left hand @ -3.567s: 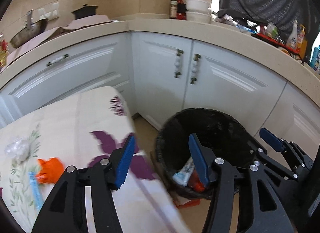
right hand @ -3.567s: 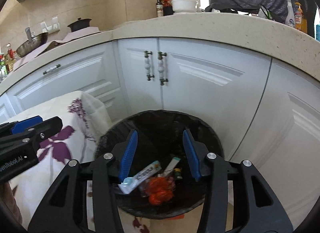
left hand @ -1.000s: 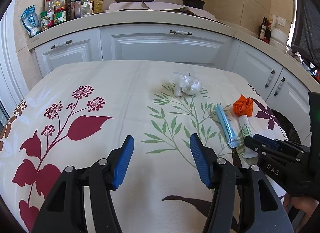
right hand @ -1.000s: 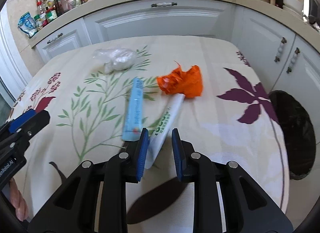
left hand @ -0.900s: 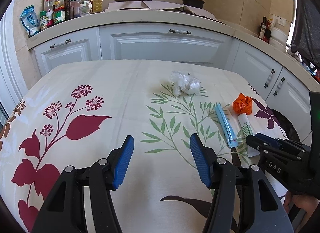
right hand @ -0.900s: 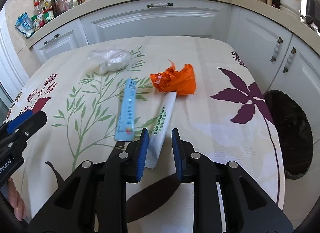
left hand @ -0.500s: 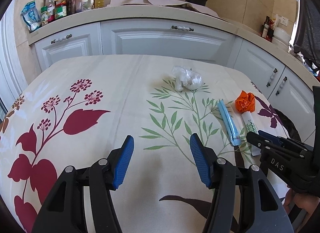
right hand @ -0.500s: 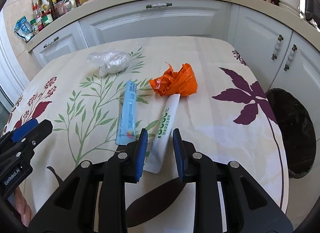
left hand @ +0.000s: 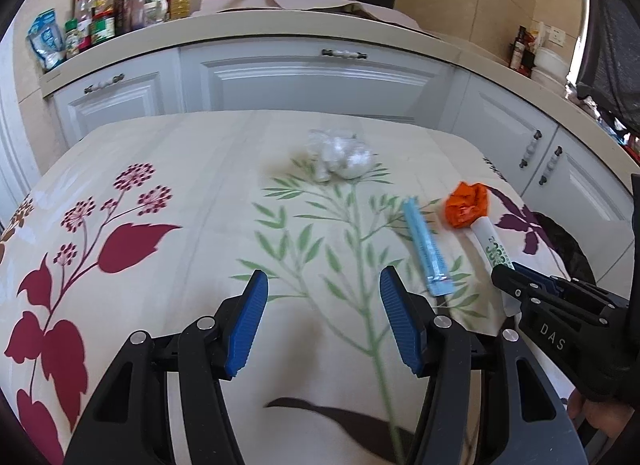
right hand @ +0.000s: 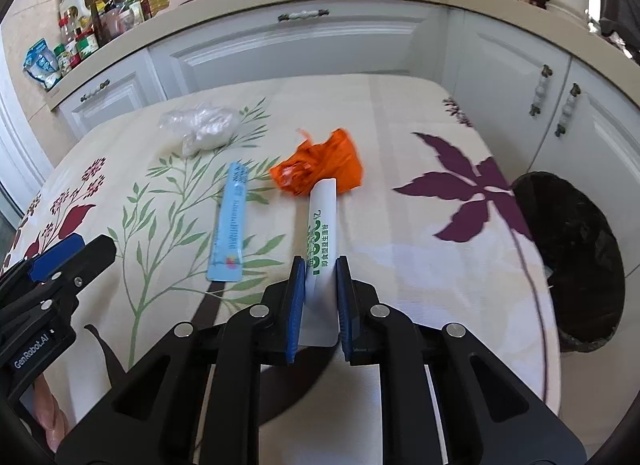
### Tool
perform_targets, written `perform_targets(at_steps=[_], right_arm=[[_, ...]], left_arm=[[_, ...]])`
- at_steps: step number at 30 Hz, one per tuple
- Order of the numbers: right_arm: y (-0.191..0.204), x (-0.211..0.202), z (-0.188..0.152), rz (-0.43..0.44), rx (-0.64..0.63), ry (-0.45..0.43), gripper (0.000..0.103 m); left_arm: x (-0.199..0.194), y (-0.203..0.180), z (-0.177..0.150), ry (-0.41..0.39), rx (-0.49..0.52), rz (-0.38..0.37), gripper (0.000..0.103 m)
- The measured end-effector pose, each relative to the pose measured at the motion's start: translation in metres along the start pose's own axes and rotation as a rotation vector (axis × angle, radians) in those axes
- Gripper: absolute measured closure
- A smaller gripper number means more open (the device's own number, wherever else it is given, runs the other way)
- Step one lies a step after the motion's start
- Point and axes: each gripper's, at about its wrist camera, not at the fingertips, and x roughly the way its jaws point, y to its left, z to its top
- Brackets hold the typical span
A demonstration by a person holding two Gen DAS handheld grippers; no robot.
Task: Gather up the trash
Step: 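Grasp the blue tube with the left tool while the right tool grasps the white toothpaste tube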
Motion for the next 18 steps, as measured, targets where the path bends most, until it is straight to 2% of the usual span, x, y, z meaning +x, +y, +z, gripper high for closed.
perform_targets(at_steps=[8,18], right_arm=[[-0.026,-0.013,-0.002,-0.023,0.023,-0.053,0.088],[-0.051,-0.018,-0.002,0.021,0.064,-0.075,0.088]], left_arm=[[0.015,-0.037,0.003,0.04,0.03,-0.047,0.046],[0.046,-0.064,0.011,0.102,0.067,-0.044,0.047]])
